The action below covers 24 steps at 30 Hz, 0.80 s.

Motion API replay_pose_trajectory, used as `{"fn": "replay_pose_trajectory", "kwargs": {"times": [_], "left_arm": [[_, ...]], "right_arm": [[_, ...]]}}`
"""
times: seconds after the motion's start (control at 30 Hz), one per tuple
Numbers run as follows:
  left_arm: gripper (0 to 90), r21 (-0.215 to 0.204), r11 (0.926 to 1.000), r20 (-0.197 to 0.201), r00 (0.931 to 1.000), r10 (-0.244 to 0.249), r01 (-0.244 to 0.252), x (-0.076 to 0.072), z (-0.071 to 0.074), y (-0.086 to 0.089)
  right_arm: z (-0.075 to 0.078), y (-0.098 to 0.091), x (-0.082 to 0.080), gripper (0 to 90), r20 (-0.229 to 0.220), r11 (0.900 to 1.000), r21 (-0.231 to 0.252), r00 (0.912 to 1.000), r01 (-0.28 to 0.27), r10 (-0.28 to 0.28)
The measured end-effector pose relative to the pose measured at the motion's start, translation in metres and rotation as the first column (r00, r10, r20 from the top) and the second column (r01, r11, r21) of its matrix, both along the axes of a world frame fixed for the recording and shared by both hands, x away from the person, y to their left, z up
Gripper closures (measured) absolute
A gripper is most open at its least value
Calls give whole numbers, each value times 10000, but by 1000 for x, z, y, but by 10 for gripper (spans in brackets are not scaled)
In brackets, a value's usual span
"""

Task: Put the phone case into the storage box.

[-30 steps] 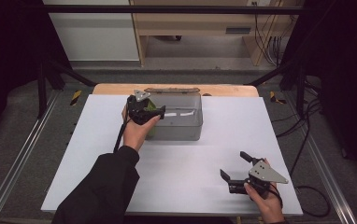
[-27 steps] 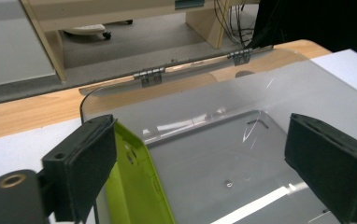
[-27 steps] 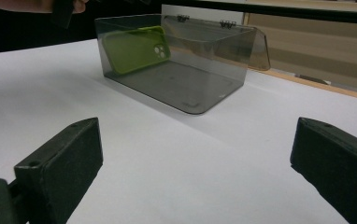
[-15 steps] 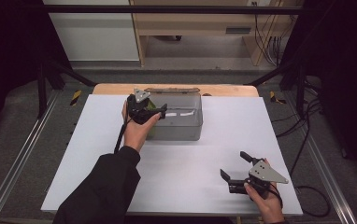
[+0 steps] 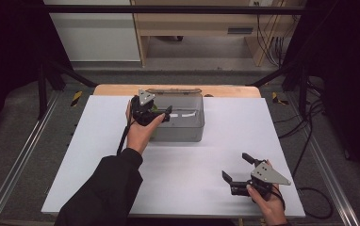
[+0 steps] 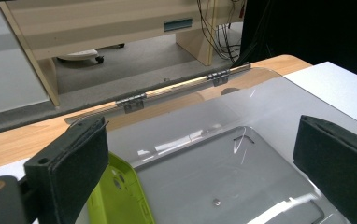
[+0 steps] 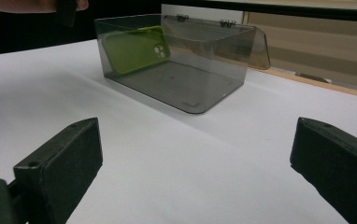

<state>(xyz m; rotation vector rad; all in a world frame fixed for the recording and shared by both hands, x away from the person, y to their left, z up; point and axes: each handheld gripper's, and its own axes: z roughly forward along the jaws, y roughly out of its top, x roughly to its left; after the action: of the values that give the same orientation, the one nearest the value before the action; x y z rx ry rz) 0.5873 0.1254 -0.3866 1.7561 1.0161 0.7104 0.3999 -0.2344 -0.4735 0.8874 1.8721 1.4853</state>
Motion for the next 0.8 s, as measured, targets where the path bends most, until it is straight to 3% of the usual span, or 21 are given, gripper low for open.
{"fn": "replay_pose_trajectory", "kwargs": {"times": [0.3, 0.57, 0.7, 0.8], "left_arm": [[31, -79, 9994, 298, 9990, -326, 329, -4, 2, -6], [29, 338, 9963, 652, 9946, -807, 786, -9, 3, -15], [28, 158, 9958, 685, 9935, -911, 902, -11, 4, -19], [28, -225, 9956, 556, 9944, -893, 907, -12, 5, -22]], "right_arm": [[0, 0, 0, 25, -43, 10000, 84, 10000, -49, 50], [0, 0, 0, 25, -87, 9998, 167, 9999, -100, 101], [1, -1, 0, 25, -121, 9997, 204, 9999, -95, 97], [1, 0, 0, 25, -109, 9997, 242, 9999, -90, 93]]}}
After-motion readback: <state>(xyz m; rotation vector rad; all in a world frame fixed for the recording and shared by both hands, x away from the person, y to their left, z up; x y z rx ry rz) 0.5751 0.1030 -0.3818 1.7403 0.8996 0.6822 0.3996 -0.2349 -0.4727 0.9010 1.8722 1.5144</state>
